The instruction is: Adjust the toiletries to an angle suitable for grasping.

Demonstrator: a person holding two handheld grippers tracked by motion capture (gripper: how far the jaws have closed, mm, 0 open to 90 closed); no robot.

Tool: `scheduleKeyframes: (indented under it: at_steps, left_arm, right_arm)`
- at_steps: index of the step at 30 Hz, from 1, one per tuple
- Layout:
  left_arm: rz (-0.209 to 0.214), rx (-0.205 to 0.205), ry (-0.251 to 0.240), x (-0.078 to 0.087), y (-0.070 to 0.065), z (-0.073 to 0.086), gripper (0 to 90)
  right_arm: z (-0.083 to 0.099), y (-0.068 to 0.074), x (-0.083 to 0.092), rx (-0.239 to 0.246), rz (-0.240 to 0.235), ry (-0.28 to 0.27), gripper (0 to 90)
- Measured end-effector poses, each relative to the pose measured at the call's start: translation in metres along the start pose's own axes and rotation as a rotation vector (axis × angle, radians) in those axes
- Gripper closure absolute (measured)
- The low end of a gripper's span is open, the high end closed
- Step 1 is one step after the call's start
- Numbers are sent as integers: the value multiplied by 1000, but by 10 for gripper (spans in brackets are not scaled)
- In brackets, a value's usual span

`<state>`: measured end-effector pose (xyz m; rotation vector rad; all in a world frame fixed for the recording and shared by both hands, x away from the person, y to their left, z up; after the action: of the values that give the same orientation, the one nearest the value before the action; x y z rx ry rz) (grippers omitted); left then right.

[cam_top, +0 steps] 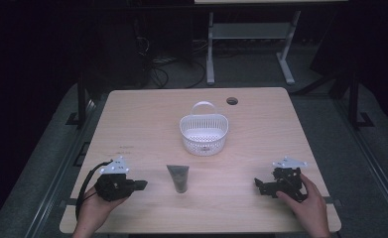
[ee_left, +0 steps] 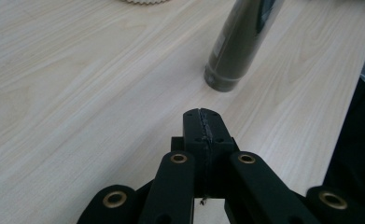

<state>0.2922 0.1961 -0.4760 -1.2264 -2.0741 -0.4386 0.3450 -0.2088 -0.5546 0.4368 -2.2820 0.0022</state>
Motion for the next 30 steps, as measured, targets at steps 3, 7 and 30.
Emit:
scheduleKeyframes:
  at_steps: [3,7,30]
  left_arm:
    - [8,-6,-3,2,-2,-4,896]
    - [17,-14,-13,5,-5,-10,896]
    - [58,-73,-71,16,-20,-51,897]
  right_arm:
    - [0,0,0,0,0,0,0]
    - [0,0,0,0,0,0,0]
    - [0,0,0,-1,1,0,0]
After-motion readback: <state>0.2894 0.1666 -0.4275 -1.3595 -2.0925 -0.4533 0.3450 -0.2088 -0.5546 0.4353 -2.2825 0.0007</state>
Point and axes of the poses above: each handheld gripper's, and its own axes: x roughly backward along the jaws, z roughly out of its underside, y roughly to its left, the point moved 10 cm from there along -x, roughly forward along the jaws, and after that the axes turned 9 degrees about -x, right-handed, at the moved point
